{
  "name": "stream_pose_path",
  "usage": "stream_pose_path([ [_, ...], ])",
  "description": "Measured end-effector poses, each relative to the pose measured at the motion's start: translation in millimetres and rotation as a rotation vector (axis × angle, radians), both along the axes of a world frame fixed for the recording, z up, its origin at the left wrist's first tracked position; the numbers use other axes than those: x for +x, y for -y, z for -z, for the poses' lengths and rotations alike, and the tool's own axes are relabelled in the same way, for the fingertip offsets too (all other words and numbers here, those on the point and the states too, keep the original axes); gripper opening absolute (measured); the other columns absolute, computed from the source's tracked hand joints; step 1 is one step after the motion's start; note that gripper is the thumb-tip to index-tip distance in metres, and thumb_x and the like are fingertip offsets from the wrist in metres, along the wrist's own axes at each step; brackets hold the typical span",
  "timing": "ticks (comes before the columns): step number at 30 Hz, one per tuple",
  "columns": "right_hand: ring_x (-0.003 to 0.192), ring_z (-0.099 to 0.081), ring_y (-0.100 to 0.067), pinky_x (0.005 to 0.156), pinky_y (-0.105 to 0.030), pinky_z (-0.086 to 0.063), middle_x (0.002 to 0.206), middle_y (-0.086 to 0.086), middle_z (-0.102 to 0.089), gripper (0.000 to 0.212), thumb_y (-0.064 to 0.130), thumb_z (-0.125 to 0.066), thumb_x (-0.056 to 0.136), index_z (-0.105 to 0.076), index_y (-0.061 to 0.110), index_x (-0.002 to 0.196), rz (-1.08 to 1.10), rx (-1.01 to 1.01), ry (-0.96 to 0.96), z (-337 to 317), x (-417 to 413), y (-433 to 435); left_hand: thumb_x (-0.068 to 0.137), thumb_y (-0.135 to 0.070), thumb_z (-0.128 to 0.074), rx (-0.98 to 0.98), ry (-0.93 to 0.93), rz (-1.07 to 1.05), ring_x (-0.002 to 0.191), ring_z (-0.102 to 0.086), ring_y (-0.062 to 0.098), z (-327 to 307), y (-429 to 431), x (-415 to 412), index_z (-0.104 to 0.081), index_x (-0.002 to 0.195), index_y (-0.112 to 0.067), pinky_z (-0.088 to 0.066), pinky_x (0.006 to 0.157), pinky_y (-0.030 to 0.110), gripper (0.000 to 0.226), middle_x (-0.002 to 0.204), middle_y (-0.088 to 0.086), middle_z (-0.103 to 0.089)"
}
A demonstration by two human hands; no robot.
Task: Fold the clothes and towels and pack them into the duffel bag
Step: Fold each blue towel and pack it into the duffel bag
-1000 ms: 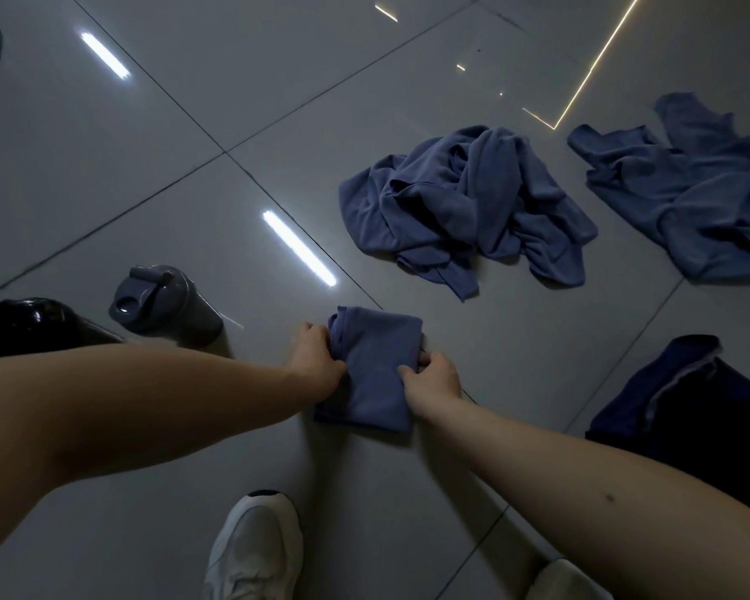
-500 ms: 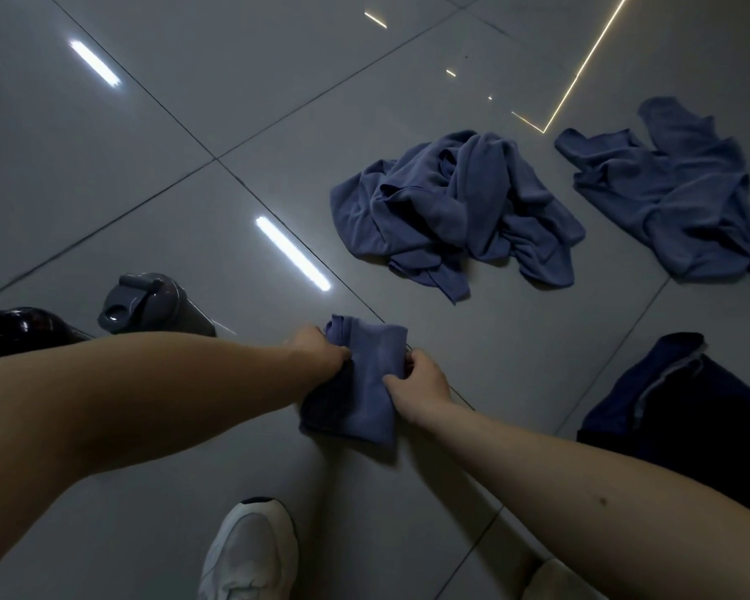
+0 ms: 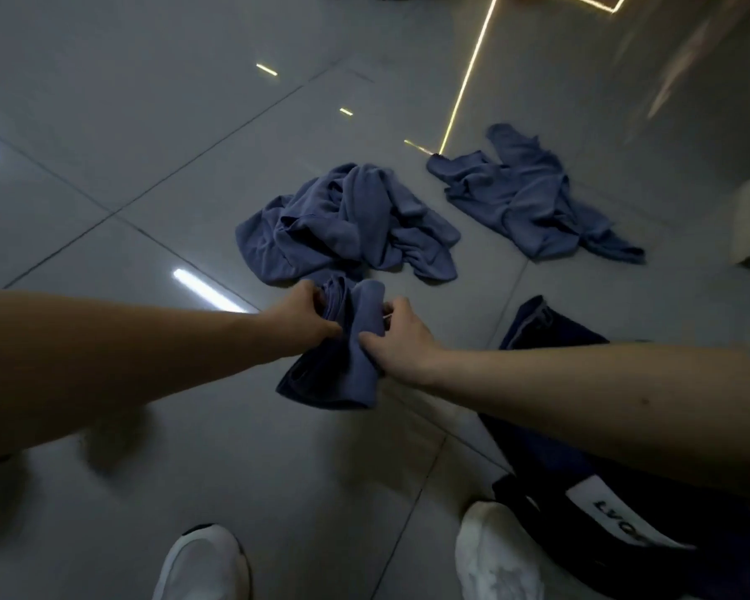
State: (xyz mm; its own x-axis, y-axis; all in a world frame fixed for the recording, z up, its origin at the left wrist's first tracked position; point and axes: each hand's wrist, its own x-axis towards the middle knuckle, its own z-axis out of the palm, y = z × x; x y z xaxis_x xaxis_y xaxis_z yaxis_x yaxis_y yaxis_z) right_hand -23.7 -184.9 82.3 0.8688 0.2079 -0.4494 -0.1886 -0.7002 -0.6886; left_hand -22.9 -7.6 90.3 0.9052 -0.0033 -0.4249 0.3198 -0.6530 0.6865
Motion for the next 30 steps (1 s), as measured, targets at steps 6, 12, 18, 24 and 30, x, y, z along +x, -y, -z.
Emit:
stream_pose_path([
  [6, 0.097, -0.064, -0.027, 0.074, -0.047, -0.061, 0.117, -0.009, -0.058, 0.054, 0.040, -0.067, 0.092, -0.042, 0.010, 0.129, 0.205, 0.169, -0.037, -79, 7, 76, 0.077, -0.014, -0.076, -0.003, 0.146, 0.128, 0.061, -0.048, 0.017, -78, 78, 18, -0.051, 0.075, -0.009, -0.041, 0.056, 0.029, 0.026, 0.067, 0.006, -0.053],
  [12, 0.075, -0.066, -0.026, 0.062, -0.037, -0.055, 0.092, -0.011, -0.065, 0.036, 0.044, -0.067, 0.093, -0.056, 0.011, 0.102, 0.445, 0.239, 0.007, -117, -14, 164, 0.079, -0.021, -0.076, -0.144, 0.177, 0.188, 0.071, -0.063, 0.018, -103, 178, 11, -0.066, 0.087, -0.004, -0.052, 0.066, 0.031, 0.022, 0.078, 0.010, -0.069],
  [18, 0.090, -0.068, -0.024, 0.071, -0.037, -0.060, 0.107, -0.008, -0.066, 0.070, 0.059, -0.075, 0.079, -0.052, 0.009, 0.122, 0.661, 0.205, 0.052, -107, -47, 242, 0.082, -0.021, -0.062, -0.350, 0.006, 0.241, 0.094, -0.066, 0.027, -94, 265, -6, -0.065, 0.115, -0.012, -0.056, 0.080, 0.039, 0.034, 0.104, 0.013, -0.070],
  [24, 0.099, -0.065, -0.024, 0.082, -0.037, -0.057, 0.118, -0.008, -0.063, 0.087, 0.057, -0.084, 0.069, -0.049, 0.005, 0.129, 0.734, 0.113, 0.022, -82, -66, 289, 0.090, 0.014, -0.044, -0.552, -0.131, 0.273, 0.101, -0.064, 0.030, -67, 323, -29, -0.050, 0.132, 0.000, -0.058, 0.083, 0.040, 0.045, 0.116, 0.018, -0.061],
  [30, 0.109, -0.059, -0.029, 0.092, -0.044, -0.053, 0.123, -0.010, -0.058, 0.081, 0.040, -0.088, 0.069, -0.045, 0.008, 0.131, 0.650, -0.086, -0.019, -62, -73, 313, 0.091, 0.010, -0.052, -0.654, -0.236, 0.267, 0.115, -0.060, 0.031, -35, 340, -41, -0.038, 0.143, -0.001, -0.056, 0.093, 0.045, 0.055, 0.136, 0.012, -0.052],
])
